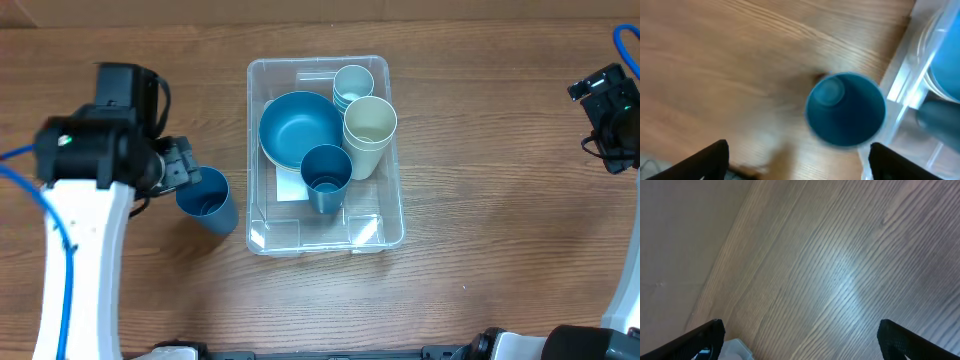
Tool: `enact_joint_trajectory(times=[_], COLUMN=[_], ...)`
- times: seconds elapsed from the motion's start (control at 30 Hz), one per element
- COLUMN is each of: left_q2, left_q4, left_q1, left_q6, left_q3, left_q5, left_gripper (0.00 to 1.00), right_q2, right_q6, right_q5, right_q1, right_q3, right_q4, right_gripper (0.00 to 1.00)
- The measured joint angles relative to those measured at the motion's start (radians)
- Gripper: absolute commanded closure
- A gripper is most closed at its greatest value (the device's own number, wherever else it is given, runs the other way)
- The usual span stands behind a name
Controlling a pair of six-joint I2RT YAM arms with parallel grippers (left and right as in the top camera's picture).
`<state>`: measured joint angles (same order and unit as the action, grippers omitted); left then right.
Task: Pack container
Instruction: 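Grasp the remaining blue cup on the table with the left gripper, then carry the blue cup and drop it into the blue cup in the container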
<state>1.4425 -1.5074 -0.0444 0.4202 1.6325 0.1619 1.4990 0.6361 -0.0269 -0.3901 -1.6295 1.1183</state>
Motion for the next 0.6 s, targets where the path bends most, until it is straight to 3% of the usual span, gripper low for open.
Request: enact_joint_trajectory(times=[0.17,0.27,0.33,0.37,0.4,0.6], left_q2=[0.049,0.089,0.101,0.102,0.103,0.103], left_q4=[0.138,0.229,0.254,0.257,0.263,0.214], left_q1=[0.007,0.008,0.008,0.008,0.008,0.008], left_q6=[-0.014,-0.029,-0.030,-0.030,-0.029,-0.026], left_q3=[-0.204,-0.272,-0.303,-0.309,-0.313,-0.306], left_q5=[-0.060,-0.069,-0.074,-0.072,-0.072,-0.071], left_gripper=[0.24,0.58,0.62,0.74,0.96,0.96], right_q2=[0.000,0.000,0.000,0.000,0.000,0.000], right_q6=[0.000,0.000,0.000,-0.001,0.000,0.000], right_q5=[0.000,0.000,0.000,0.000,0.000,0.000], right_q1=[0.000,0.000,0.000,0.000,0.000,0.000], right_q3=[0.000,0.000,0.000,0.000,0.000,0.000], right_q4=[0.000,-0.001,0.000,0.000,0.000,-0.001], right_gripper=[0.00,0.00,0.00,0.00,0.00,0.00])
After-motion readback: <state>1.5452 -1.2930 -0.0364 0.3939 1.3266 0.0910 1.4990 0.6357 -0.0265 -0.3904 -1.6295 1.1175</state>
